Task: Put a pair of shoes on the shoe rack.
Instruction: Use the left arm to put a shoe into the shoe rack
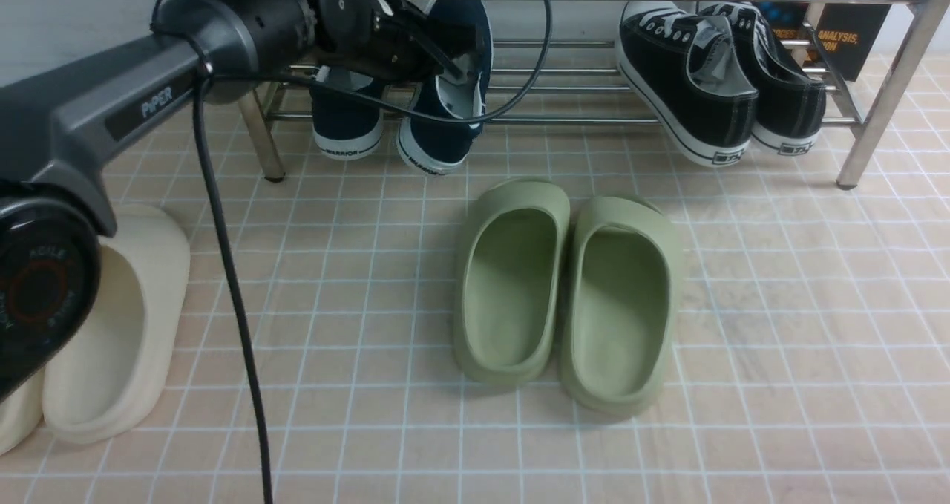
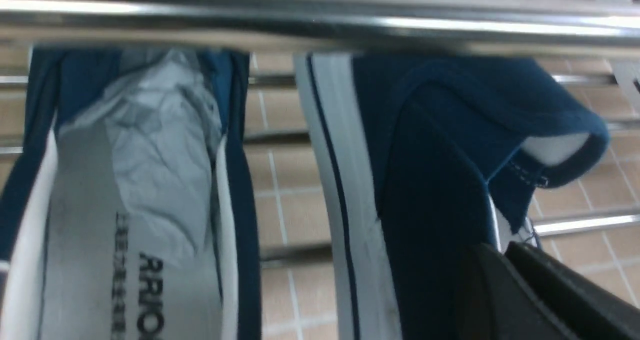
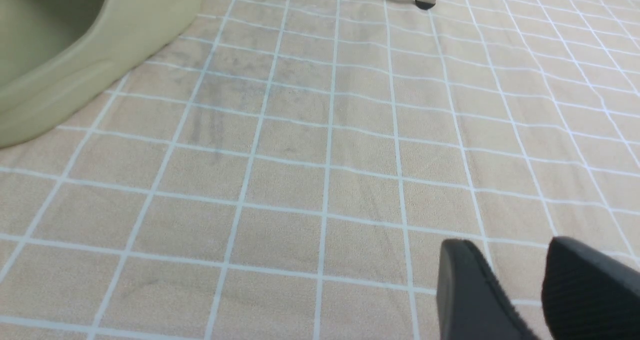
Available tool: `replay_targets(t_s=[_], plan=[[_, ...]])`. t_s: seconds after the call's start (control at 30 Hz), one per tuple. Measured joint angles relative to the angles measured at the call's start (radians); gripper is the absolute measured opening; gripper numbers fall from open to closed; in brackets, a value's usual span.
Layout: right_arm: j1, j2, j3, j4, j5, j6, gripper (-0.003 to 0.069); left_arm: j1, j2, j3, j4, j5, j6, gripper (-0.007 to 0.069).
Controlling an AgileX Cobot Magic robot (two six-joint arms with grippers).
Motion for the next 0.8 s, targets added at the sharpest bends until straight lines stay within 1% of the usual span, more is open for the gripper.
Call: replay_targets(t_s=[0.17, 0.33, 0.4, 0.43, 0.47, 0.53, 0.67, 0.73, 0.8], plan=[[0.0, 0.0, 0.0, 0.0, 0.0, 0.0, 0.0239, 0.001, 0.045, -0.001, -0.006, -0.085, -0.001, 0.0033], [0.0, 0.0, 0.0, 0.0, 0.0, 0.0, 0.0239, 0.004, 0.055, -0.001, -0.002, -0.099, -0.001, 0.0062], [0.0, 0.0, 0.0, 0.0, 0.0, 0.0, 0.0239, 0.004, 0.055, -0.004, 0.015, -0.101, -0.001, 0.0105], [0.0, 0.0, 0.0, 0.0, 0.0, 0.0, 0.0239, 0.004, 0.055, -0.004, 0.019, -0.101, -0.001, 0.0115], [0.0, 0.0, 0.0, 0.0, 0.0, 0.0, 0.0239, 0.004, 0.055, -0.005, 0.029, -0.099, -0.001, 0.0141], [0.0, 0.0, 0.0, 0.0, 0.0, 0.0, 0.0239, 0.004, 0.055, -0.006, 0.047, -0.097, -0.001, 0.0223], [0.0, 0.0, 0.0, 0.0, 0.0, 0.0, 0.0239, 0.004, 0.05, -0.009, 0.049, -0.086, -0.001, 0.0306], [0.0, 0.0, 0.0, 0.0, 0.0, 0.0, 0.0239, 0.003, 0.032, -0.009, 0.054, -0.069, 0.003, 0.0332], [0.0, 0.0, 0.0, 0.0, 0.0, 0.0, 0.0239, 0.003, 0.011, -0.01, 0.072, -0.066, 0.006, 0.034]])
